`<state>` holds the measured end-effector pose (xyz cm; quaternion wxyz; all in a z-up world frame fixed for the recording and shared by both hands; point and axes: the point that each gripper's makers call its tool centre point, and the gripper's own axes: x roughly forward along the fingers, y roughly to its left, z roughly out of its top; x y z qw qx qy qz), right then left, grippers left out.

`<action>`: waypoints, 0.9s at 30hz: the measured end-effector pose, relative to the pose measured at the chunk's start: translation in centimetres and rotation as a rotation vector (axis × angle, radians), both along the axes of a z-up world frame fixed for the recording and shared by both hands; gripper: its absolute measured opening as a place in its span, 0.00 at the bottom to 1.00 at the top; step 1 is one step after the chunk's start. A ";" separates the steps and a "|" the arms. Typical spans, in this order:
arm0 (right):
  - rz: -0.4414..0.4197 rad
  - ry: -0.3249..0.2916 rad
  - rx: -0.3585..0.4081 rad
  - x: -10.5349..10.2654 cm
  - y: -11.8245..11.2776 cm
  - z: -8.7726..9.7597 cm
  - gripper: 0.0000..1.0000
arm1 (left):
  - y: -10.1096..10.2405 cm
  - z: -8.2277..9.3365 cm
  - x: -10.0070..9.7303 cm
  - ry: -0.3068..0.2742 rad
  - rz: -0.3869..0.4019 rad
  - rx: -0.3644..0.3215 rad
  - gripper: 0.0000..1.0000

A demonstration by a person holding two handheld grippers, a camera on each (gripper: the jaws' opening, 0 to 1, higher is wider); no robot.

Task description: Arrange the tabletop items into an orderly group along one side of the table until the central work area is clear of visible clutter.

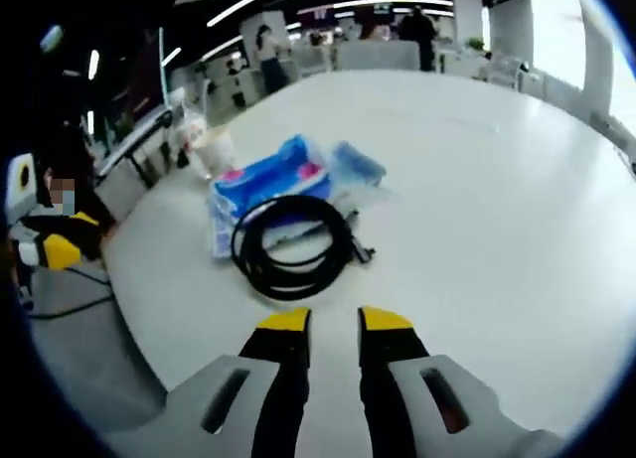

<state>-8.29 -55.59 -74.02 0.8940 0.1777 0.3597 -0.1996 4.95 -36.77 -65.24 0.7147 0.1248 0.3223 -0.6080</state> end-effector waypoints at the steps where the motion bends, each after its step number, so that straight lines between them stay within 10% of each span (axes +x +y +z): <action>1: 0.004 0.004 0.000 0.0 0.0 -0.1 0.18 | -0.1 0.2 0.1 -0.001 0.004 -0.005 0.38; 27: 0.080 -0.011 -0.031 6.0 -4.5 0.5 0.20 | 1.4 0.7 1.1 -0.023 0.004 0.016 0.39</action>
